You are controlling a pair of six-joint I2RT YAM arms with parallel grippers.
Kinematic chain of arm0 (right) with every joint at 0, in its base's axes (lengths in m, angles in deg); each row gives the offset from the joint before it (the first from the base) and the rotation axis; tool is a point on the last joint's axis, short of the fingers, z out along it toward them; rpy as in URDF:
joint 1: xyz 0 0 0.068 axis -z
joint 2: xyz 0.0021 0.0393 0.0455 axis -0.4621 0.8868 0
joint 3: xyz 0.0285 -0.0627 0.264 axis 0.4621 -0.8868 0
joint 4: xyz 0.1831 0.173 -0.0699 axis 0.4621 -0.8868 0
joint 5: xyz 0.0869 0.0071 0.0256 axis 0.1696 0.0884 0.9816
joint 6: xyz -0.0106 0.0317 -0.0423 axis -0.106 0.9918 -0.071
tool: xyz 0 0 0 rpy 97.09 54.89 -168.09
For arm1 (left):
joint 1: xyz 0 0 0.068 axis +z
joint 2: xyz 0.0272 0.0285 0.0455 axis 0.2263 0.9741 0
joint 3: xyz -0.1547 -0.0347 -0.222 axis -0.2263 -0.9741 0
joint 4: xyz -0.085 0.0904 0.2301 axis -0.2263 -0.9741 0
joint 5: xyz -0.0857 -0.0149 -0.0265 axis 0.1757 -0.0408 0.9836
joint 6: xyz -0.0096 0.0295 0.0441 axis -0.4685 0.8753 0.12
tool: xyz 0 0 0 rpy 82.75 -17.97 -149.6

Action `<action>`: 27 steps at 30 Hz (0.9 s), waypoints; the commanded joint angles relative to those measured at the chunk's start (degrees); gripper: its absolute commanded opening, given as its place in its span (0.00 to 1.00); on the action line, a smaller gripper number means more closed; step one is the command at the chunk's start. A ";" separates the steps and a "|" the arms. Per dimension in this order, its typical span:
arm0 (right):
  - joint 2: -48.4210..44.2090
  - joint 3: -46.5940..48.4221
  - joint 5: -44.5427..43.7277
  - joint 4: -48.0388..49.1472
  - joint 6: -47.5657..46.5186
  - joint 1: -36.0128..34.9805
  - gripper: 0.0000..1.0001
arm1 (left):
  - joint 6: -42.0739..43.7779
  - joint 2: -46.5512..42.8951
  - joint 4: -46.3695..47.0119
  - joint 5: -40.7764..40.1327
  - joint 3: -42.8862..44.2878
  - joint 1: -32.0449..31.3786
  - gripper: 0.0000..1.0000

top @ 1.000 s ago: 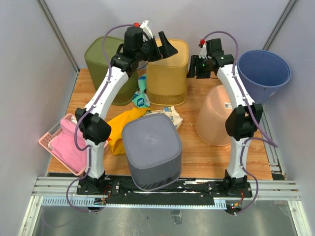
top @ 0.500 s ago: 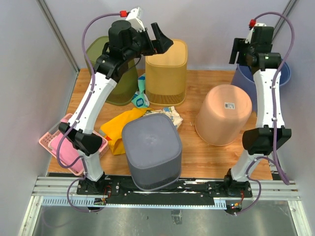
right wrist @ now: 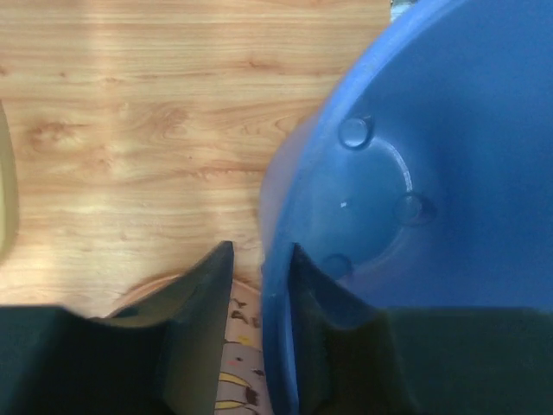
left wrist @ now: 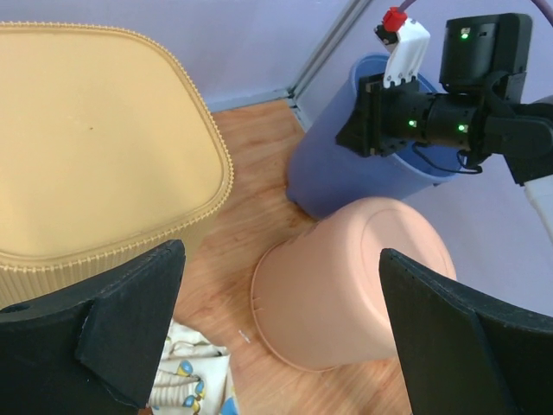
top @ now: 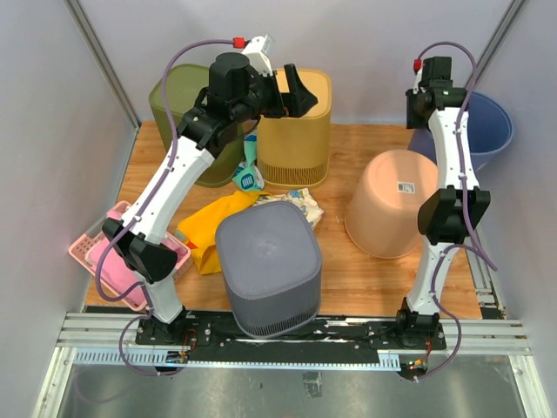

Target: Turn the large container upside down

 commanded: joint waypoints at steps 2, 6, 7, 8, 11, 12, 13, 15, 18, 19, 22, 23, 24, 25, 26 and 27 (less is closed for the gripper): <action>-4.33 1.78 10.05 0.65 2.90 1.03 0.03 | 0.38 -0.63 2.22 0.98 -0.22 -0.31 0.99; -8.77 0.78 22.14 5.39 7.86 1.16 0.00 | -0.81 0.67 3.43 3.36 -0.27 -0.31 0.99; -9.96 -0.05 25.57 7.31 9.64 1.25 0.00 | -1.35 1.18 3.77 4.37 -0.02 -0.36 0.99; -10.92 -1.15 28.67 9.42 11.83 1.34 0.00 | -1.84 1.87 4.26 5.68 0.15 -0.46 0.99; -13.81 -6.87 37.86 18.35 20.23 2.21 0.00 | -2.50 4.71 4.61 8.21 2.35 -1.12 0.99; -14.82 -9.56 41.16 22.28 24.54 2.83 0.00 | -2.66 5.74 4.54 8.96 3.17 -1.29 0.99; -15.78 -12.50 43.94 26.70 28.38 3.59 0.00 | -2.78 6.64 4.42 9.82 3.96 -1.44 0.99; -17.31 -19.00 48.08 36.08 35.35 5.86 0.00 | -3.16 7.74 4.45 10.89 4.69 -1.69 0.99; -17.19 -28.57 54.20 48.51 46.21 10.31 0.00 | -3.41 8.70 4.43 11.91 5.06 -1.89 0.99; -16.52 -30.90 56.06 52.14 49.19 11.64 0.00 | -3.50 8.97 4.55 12.37 5.18 -1.96 0.99; -13.90 -33.08 58.85 51.87 49.52 14.50 0.06 | -4.07 10.68 4.60 13.22 6.61 -2.26 0.99; -12.85 -32.34 59.23 48.51 47.37 15.17 0.16 | -4.29 11.44 4.56 13.47 7.44 -2.58 0.99; -11.96 -31.27 59.22 43.81 44.15 15.81 0.25 | -4.33 12.27 4.46 13.62 8.36 -3.09 0.99; -11.53 -30.51 58.13 39.42 40.92 16.27 0.34 | -4.29 13.48 4.09 13.19 9.46 -3.64 0.99; -11.57 -29.97 55.26 34.78 37.40 16.58 0.41 | -4.20 14.50 3.72 12.75 10.64 -4.43 0.99; -11.95 -29.61 52.61 30.61 34.05 16.83 0.46 | -4.17 15.52 3.22 12.34 11.87 -4.97 0.99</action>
